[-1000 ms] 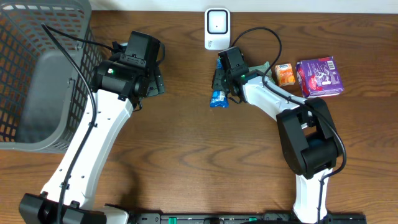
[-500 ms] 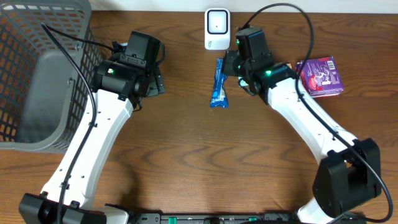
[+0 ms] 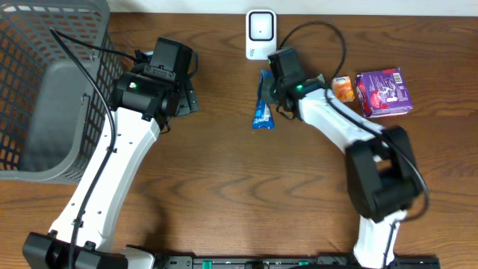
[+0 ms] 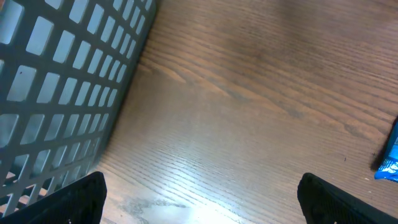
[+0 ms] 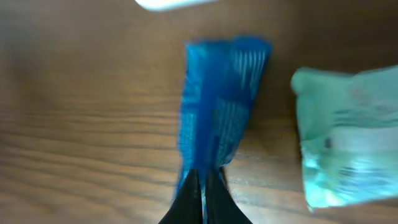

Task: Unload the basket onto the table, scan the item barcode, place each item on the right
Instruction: 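Rotate the held Oreo pack under the scanner with the right gripper, then lower the Oreo pack onto the table left of the wipes and release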

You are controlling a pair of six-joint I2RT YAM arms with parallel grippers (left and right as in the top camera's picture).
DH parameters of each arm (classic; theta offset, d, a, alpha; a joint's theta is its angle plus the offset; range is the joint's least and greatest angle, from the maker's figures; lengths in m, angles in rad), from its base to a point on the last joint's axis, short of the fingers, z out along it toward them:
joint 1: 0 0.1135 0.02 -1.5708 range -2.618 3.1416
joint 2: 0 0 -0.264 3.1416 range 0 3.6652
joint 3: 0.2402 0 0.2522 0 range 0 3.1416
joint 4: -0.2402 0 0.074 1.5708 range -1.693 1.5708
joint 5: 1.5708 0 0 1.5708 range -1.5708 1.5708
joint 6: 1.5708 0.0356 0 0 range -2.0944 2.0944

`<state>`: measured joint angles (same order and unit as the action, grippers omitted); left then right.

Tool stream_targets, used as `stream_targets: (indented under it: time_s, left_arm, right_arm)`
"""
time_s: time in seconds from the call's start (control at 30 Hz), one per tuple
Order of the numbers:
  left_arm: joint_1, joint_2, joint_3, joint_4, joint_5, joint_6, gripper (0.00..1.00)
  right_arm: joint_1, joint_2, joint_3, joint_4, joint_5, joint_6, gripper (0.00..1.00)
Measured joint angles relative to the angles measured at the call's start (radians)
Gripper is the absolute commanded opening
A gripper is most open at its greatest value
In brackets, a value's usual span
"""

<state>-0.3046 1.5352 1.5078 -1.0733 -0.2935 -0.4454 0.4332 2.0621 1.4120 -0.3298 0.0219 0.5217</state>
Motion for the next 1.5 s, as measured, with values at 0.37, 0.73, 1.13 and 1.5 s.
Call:
stream_targets:
  time_s: [0.37, 0.73, 1.13, 1.5]
  left_arm:
    - [0.000, 0.000, 0.000, 0.000, 0.000, 0.000, 0.98]
    - [0.000, 0.000, 0.000, 0.000, 0.000, 0.000, 0.98]
    - [0.000, 0.000, 0.000, 0.000, 0.000, 0.000, 0.98]
    - [0.000, 0.000, 0.000, 0.000, 0.000, 0.000, 0.98]
  right_arm:
    - [0.002, 0.077, 0.003, 0.014, 0.001, -0.010, 0.01]
    - [0.005, -0.101, 0.000, -0.142, 0.002, -0.043, 0.01]
    - [0.093, -0.083, 0.000, -0.272, -0.005, -0.056, 0.01]
    - [0.134, -0.004, 0.018, -0.257, 0.020, -0.056, 0.01]
